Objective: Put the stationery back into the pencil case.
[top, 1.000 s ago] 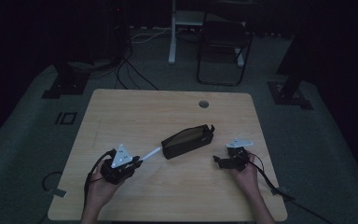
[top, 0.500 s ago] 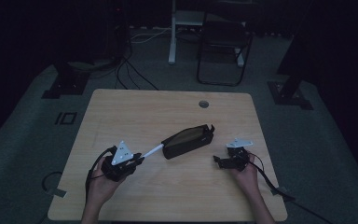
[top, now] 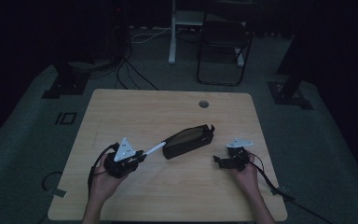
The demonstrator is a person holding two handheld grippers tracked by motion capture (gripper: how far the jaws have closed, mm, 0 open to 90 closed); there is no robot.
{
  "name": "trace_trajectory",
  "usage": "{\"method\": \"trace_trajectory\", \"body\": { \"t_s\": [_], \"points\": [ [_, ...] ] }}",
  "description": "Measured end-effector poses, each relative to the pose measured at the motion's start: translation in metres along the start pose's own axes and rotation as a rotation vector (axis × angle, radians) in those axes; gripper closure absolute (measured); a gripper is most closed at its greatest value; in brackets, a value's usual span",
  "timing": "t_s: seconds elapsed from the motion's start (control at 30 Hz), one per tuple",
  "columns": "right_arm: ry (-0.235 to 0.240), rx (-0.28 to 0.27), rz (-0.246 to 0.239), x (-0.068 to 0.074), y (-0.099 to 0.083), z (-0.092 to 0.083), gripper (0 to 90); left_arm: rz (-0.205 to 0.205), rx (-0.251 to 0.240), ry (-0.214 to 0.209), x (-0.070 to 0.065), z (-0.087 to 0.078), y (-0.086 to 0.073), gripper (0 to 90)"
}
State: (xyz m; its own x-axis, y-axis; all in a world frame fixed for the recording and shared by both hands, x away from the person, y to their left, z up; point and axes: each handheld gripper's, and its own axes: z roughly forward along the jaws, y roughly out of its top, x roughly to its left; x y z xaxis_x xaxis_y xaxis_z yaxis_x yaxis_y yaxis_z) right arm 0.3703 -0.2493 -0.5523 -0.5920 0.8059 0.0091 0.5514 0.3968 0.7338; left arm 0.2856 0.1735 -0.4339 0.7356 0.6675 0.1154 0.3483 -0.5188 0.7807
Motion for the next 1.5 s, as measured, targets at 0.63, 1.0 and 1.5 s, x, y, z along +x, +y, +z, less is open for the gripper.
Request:
{"method": "trace_trajectory", "body": {
  "t_s": [0.63,1.0,1.5],
  "points": [
    [0.0,0.0,0.001,0.0,0.0,0.0,18.2,0.005,-0.023,-0.009,0.002,0.008,0.012,78.9],
    [0.0,0.0,-0.001,0.0,0.0,0.0,18.2,-0.001,-0.029,-0.02,0.004,0.015,0.016,78.9],
    [0.0,0.0,0.0,0.0,0.0,0.0,18.2,-0.007,-0.044,-0.055,0.008,0.021,0.02,78.9]
  ]
}}
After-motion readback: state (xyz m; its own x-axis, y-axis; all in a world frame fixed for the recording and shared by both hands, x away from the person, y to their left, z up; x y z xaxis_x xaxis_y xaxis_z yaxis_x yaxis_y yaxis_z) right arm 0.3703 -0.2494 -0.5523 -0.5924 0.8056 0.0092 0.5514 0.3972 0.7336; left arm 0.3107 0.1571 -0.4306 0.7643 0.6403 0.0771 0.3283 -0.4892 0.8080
